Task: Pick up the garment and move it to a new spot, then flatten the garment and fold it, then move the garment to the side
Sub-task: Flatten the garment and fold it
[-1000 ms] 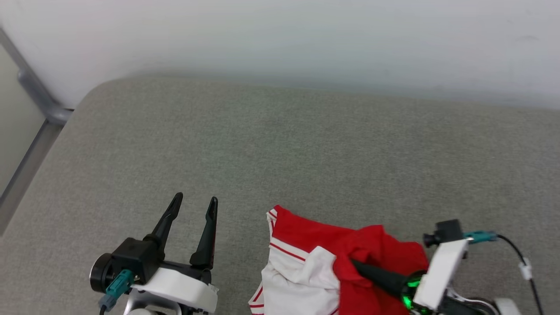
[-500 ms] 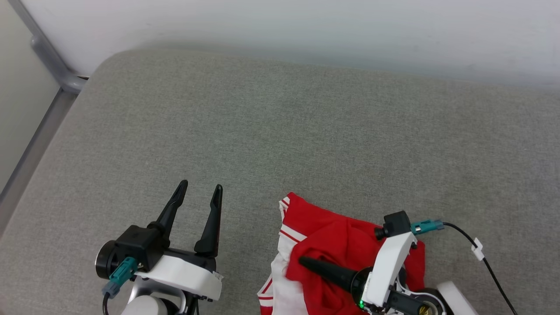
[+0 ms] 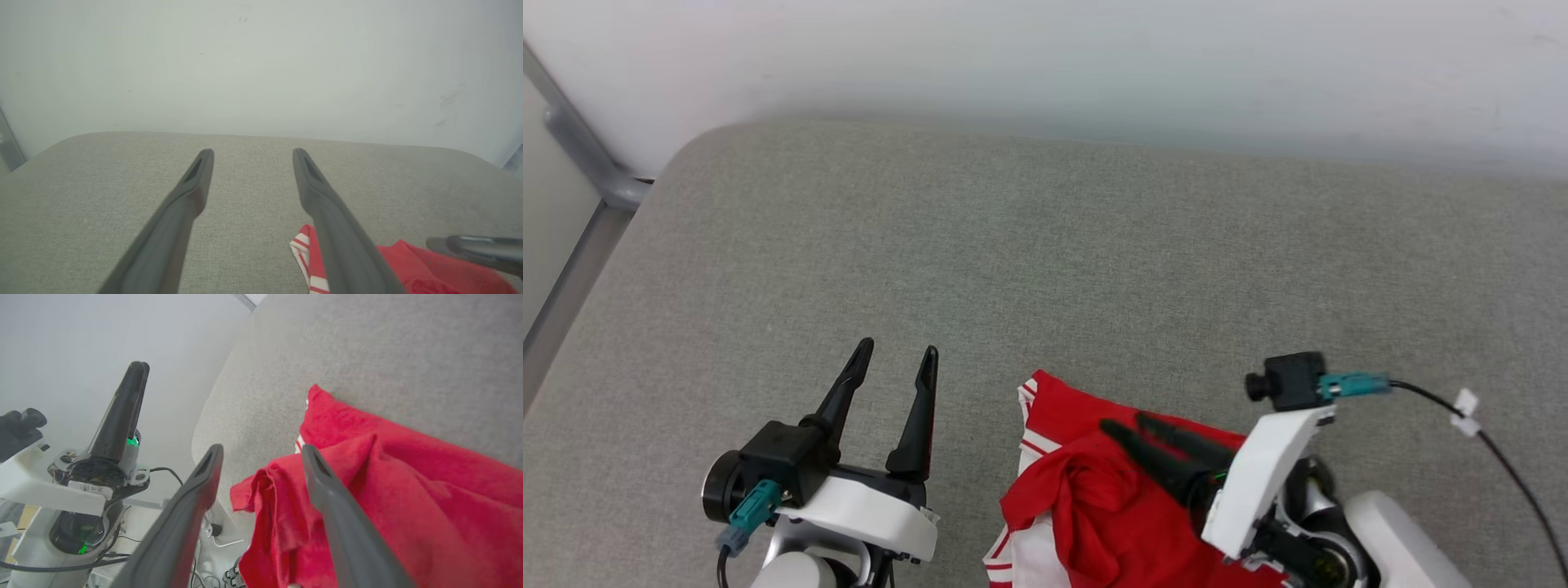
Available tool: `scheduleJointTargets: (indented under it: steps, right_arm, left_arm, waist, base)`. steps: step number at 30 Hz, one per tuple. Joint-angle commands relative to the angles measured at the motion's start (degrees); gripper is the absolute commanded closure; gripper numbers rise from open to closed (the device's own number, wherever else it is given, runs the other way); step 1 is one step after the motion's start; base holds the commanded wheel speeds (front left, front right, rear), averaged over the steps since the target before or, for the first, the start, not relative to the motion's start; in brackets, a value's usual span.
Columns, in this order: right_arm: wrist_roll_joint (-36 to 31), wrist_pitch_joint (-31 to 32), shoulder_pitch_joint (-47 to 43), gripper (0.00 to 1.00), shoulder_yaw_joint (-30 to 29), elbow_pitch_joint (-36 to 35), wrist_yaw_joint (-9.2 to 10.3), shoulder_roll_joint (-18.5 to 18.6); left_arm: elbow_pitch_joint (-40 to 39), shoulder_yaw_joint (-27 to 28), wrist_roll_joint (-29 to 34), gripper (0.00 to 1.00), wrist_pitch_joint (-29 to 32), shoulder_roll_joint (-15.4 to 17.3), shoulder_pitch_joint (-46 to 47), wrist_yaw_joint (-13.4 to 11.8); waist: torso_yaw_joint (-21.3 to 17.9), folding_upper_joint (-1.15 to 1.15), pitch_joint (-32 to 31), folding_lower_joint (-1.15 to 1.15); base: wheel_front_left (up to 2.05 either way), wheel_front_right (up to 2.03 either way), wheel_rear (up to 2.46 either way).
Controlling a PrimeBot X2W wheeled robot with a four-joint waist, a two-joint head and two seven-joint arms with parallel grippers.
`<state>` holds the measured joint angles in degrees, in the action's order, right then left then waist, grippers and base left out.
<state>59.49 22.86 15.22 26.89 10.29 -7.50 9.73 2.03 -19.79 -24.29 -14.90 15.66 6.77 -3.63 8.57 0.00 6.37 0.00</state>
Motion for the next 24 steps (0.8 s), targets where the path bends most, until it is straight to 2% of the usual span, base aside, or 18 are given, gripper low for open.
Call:
scheduleJointTargets:
  steps: [1,5,11,17,24]
  right_arm:
    - [-2.3,-1.9,0.8,0.0,-0.4,-0.3,0.03,0.8]
    - [-10.8,-10.8,0.0,0.0,-5.5,-0.8,0.03,2.0]
    - [-26.5,-20.7,-3.4,0.0,-18.7,-2.3,0.03,0.6]
    - [-38.8,-23.2,-8.5,0.0,-28.9,-7.2,0.03,-1.5]
    - [-47.3,-22.6,-16.8,0.0,-33.7,-15.6,0.03,-3.6]
  left_arm:
    - [0.1,0.2,0.3,0.0,-0.4,-0.2,-0.4,-0.3]
    - [0.1,0.8,0.5,0.0,-0.4,-0.5,-0.9,-0.9]
    - [-0.4,2.3,1.1,0.0,-0.3,-0.4,-1.9,-1.7]
    - [-0.3,4.2,1.6,0.0,-0.3,0.0,-3.3,-2.1]
    - [0.6,4.6,2.4,0.0,-0.3,0.2,-5.5,-1.7]
  waist:
    - [-0.4,0.0,-0.4,0.0]
    - [-1.1,0.0,-1.2,0.0]
    - [-2.6,0.0,-2.4,0.0]
    - [-4.2,0.0,-4.0,0.0]
    - [-5.8,0.0,-6.7,0.0]
  base:
    - [0.0,0.0,0.0]
    - [0.0,0.0,0.0]
    - [0.0,0.0,0.0]
    - [0.0,0.0,0.0]
    - [0.0,0.0,0.0]
